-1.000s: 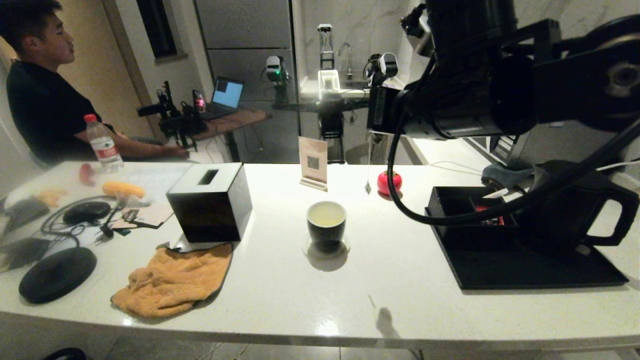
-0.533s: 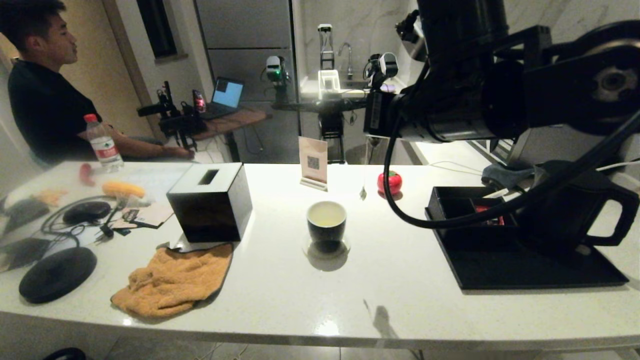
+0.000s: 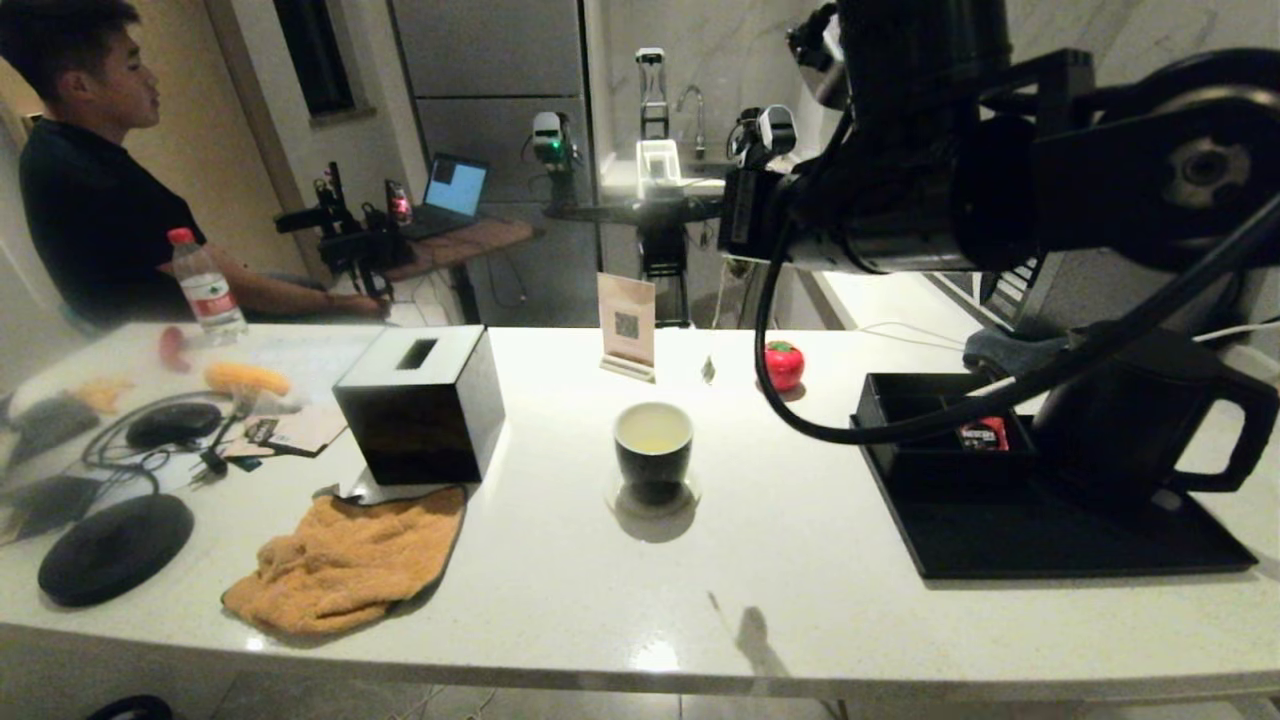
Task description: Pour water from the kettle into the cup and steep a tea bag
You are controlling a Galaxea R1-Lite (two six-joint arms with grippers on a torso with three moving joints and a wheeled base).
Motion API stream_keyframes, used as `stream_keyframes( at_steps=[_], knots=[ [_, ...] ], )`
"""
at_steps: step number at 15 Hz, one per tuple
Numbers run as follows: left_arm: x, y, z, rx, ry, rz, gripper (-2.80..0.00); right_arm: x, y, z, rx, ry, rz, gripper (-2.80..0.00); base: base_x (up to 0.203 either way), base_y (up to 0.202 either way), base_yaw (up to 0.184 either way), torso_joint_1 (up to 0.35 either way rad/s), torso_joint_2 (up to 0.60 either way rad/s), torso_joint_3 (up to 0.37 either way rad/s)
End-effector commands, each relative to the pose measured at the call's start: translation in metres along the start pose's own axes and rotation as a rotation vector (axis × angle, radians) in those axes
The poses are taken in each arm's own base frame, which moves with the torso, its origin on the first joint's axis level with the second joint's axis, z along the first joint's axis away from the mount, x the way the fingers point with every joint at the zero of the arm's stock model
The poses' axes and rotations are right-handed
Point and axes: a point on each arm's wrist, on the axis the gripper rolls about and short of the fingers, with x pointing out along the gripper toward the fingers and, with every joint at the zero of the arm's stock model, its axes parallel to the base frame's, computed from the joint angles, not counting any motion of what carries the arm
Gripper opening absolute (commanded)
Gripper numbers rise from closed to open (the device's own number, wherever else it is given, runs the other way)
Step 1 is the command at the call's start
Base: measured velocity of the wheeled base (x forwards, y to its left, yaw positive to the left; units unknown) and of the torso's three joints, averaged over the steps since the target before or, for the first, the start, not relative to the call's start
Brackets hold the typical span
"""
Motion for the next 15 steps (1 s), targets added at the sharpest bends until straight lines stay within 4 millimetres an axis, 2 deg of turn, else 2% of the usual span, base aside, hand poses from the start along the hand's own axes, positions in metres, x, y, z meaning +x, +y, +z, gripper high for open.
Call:
stream_keyframes(
  at_steps=[1, 4, 10, 15],
  knots=[
    [-0.002, -0.001, 0.003, -0.001, 0.002, -0.020, -2.80, 0.002, 0.001, -0.001, -0.007, 0.002, 0.000, -2.80, 0.000, 0.000, 0.000, 0.000, 0.00, 0.000],
    [-0.004, -0.001, 0.015, 0.000, -0.011, -0.025, -2.80, 0.000, 0.007, -0.004, -0.015, 0.007, 0.017, -2.80, 0.000, 0.000, 0.000, 0.000, 0.00, 0.000],
    [0.006, -0.002, 0.049, -0.007, 0.050, -0.087, -2.80, 0.000, 0.023, -0.013, -0.032, 0.022, 0.053, -2.80, 0.000, 0.000, 0.000, 0.000, 0.00, 0.000],
    [0.020, -0.002, 0.061, -0.022, 0.133, -0.137, -2.80, 0.004, 0.025, -0.014, -0.043, 0.015, 0.053, -2.80, 0.000, 0.000, 0.000, 0.000, 0.00, 0.000]
  ],
)
